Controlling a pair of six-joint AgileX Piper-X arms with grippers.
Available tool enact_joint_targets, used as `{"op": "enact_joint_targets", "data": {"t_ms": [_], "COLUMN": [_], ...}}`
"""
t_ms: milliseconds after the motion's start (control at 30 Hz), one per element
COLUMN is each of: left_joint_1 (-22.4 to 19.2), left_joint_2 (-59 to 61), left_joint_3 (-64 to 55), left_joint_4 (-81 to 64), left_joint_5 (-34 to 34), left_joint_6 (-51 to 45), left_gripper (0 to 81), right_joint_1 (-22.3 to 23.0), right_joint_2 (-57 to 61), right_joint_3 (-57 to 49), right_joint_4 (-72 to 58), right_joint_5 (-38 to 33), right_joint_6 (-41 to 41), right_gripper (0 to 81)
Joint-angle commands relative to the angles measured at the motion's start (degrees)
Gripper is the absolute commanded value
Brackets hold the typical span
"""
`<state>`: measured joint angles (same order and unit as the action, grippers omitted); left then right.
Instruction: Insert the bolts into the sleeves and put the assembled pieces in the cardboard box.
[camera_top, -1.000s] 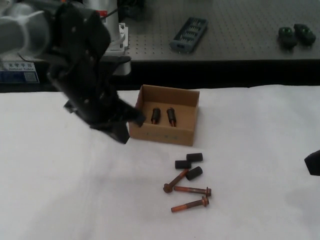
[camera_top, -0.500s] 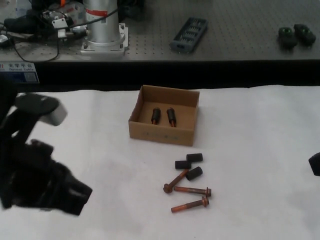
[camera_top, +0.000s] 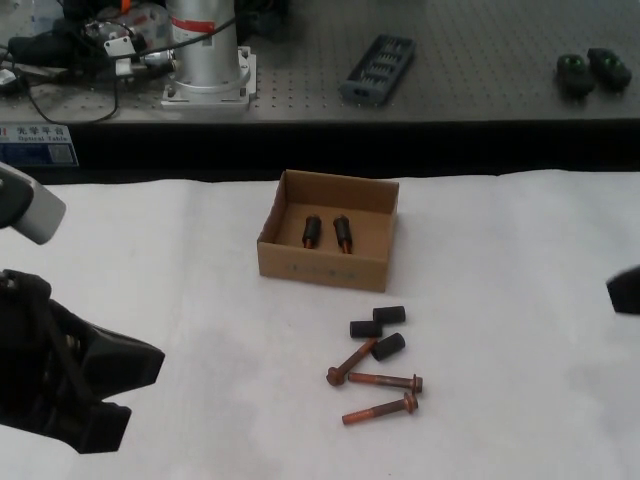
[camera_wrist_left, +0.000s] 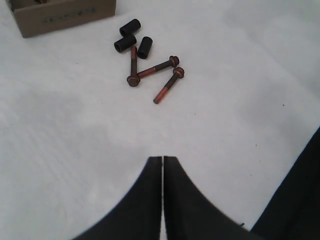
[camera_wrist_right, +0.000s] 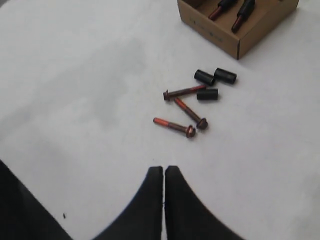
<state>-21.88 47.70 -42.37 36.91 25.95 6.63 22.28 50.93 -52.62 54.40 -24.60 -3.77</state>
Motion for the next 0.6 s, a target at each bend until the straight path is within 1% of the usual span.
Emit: {"op": "enact_joint_targets", "data": {"t_ms": [0,100,133,167,200,267,333,433,567], "left_joint_1": [0.0,0.0,0.0,0.0,0.0,0.0,0.0,0.0,0.0], "left_joint_2": [-0.3,-0.3,-0.3,-0.3,-0.3,-0.3,-0.3,-0.3,-0.3], "left_joint_3": [-0.2,-0.2,-0.2,-0.2,-0.2,-0.2,-0.2,-0.2,-0.2], "left_joint_4": [-1.6,-2.4,-2.8,-3.0,-3.2,-3.6,-3.9,-4.1,-4.1], "left_joint_5": [0.4,0.4,0.4,0.4,0.4,0.4,0.4,0.4,0.4], "left_joint_6": [-0.2,-0.2,-0.2,-0.2,-0.2,-0.2,-0.2,-0.2,-0.2], "left_gripper": [0.7,0.7,0.7,0.7,0.7,0.7,0.7,0.7,0.7], "right_joint_1": [0.6,2.0,2.6,3.1,3.4,3.9,4.1,4.1,4.4], "right_joint_2": [2.1,7.5,9.5,11.2,13.3,17.2,21.6,27.5,33.3], "right_joint_3": [-0.1,-0.1,-0.1,-0.1,-0.1,-0.1,-0.1,-0.1,-0.1], "right_joint_4": [-3.5,-7.0,-8.7,-10.5,-12.6,-16.5,-20.8,-26.1,-31.3], "right_joint_5": [-1.4,-1.4,-1.4,-0.9,-0.5,-0.6,-1.1,-1.9,-1.9], "right_joint_6": [4.4,4.4,4.9,6.9,10.3,17.8,29.9,42.6,54.1], "right_gripper": [7.5,23.5,27.7,31.7,34.0,34.4,32.8,30.0,28.6]}}
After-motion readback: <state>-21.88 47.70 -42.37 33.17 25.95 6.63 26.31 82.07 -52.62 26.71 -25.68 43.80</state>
